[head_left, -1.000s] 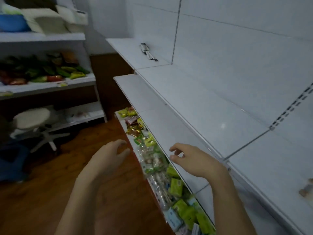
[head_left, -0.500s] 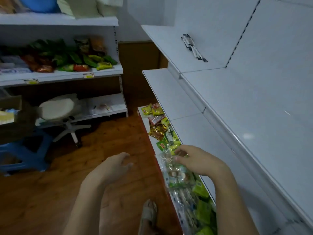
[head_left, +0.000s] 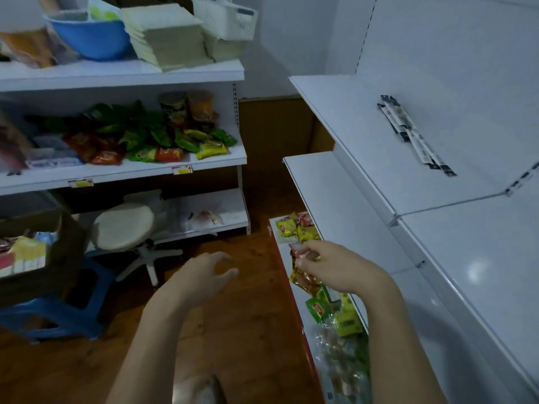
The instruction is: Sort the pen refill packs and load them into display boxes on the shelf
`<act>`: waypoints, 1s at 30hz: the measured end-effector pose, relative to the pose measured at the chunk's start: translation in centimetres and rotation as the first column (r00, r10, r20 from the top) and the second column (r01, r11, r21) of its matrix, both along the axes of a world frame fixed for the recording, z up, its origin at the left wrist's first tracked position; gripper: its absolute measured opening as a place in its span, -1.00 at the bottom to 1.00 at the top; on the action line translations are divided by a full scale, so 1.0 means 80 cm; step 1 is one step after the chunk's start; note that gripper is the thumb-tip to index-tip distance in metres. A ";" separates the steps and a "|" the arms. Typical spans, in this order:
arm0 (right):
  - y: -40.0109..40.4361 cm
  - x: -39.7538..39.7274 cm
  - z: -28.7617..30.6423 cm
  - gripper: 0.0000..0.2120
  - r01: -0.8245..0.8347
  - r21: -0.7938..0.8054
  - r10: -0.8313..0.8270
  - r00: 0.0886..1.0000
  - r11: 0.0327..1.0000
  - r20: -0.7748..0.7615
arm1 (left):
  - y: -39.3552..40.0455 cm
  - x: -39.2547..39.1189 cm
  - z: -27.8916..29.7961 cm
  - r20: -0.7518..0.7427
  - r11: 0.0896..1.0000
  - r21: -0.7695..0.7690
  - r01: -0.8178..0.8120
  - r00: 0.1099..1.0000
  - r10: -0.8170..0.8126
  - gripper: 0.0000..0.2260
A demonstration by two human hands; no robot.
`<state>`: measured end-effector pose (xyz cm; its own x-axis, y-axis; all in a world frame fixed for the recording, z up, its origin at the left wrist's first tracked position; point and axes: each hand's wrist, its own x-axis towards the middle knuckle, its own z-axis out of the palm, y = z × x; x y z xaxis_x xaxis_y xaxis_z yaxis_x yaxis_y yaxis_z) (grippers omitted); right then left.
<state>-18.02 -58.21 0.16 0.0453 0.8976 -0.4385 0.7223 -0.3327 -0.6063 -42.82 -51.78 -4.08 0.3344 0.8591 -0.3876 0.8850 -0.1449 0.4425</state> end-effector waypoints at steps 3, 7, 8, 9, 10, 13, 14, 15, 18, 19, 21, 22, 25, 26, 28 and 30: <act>0.075 -0.002 -0.006 -0.67 0.051 0.020 -0.051 0.998 0.999 0.024 | 0.086 -0.005 -0.010 0.039 1.000 -0.015 0.011 0.999 -0.010 -0.57; 0.166 -0.012 -0.015 -0.68 0.137 0.024 -0.138 0.990 0.990 0.039 | 0.207 -0.001 -0.010 0.058 0.994 -0.035 0.104 0.993 -0.101 -0.58; 0.183 -0.016 -0.015 -0.69 0.155 0.006 -0.155 0.987 0.988 0.035 | 0.234 0.002 -0.006 0.058 0.990 -0.047 0.135 0.990 -0.132 -0.59; 0.199 -0.018 -0.017 -0.69 0.172 -0.006 -0.172 0.985 0.985 0.028 | 0.259 0.007 -0.001 0.059 0.986 -0.050 0.159 0.986 -0.156 -0.60; 0.214 -0.019 -0.019 -0.69 0.191 -0.005 -0.191 0.981 0.982 0.026 | 0.285 0.014 0.001 0.056 0.982 -0.038 0.187 0.981 -0.184 -0.59; 0.251 -0.010 -0.014 -0.70 0.266 -0.035 -0.264 0.964 0.963 0.044 | 0.356 0.044 0.008 0.029 0.955 -0.024 0.295 0.955 -0.294 -0.57; 0.261 -0.004 -0.009 -0.70 0.291 -0.047 -0.289 0.956 0.956 0.041 | 0.375 0.058 0.012 0.027 0.939 -0.040 0.341 0.940 -0.340 -0.57; 0.271 0.006 -0.005 -0.69 0.320 -0.044 -0.319 0.947 0.946 0.037 | 0.392 0.074 0.016 0.037 0.920 -0.056 0.387 0.922 -0.385 -0.57; 0.311 0.040 0.006 -0.69 0.409 0.033 -0.410 0.912 0.912 0.032 | 0.447 0.130 0.022 0.091 0.883 -0.070 0.464 0.884 -0.458 -0.58; 0.325 0.052 0.009 -0.68 0.437 0.058 -0.439 0.898 0.898 0.025 | 0.464 0.149 0.024 0.103 0.879 -0.052 0.473 0.879 -0.466 -0.58; 0.354 0.078 0.012 -0.65 0.458 0.075 -0.461 0.887 0.886 0.016 | 0.496 0.184 0.025 0.110 0.866 -0.011 0.500 0.861 -0.496 -0.57; 0.368 0.090 0.013 -0.64 0.448 0.066 -0.451 0.892 0.891 0.024 | 0.510 0.198 0.026 0.105 0.848 -0.008 0.530 0.844 -0.527 -0.57; 0.407 0.121 0.019 -0.63 0.443 0.059 -0.443 0.896 0.894 -0.016 | 0.550 0.239 0.035 0.108 0.779 -0.054 0.625 0.779 -0.618 -0.60; 0.421 0.133 0.023 -0.64 0.458 0.091 -0.456 0.889 0.884 -0.043 | 0.565 0.257 0.042 0.106 0.768 -0.016 0.641 0.764 -0.636 -0.62; 0.442 0.154 0.034 -0.67 0.514 0.175 -0.508 0.858 0.840 -0.078 | 0.589 0.299 0.056 0.122 0.740 0.174 0.650 0.732 -0.671 -0.68; 0.446 0.171 0.043 -0.72 0.566 0.229 -0.562 0.822 0.792 -0.087 | 0.591 0.341 0.076 0.262 0.713 0.318 0.625 0.665 -0.700 -0.80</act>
<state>-4.30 -22.53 3.57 0.5712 0.7897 -0.2238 0.4422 -0.5258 -0.7267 -15.57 -4.50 2.03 0.9178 0.3969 0.0080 0.3164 -0.7436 0.5891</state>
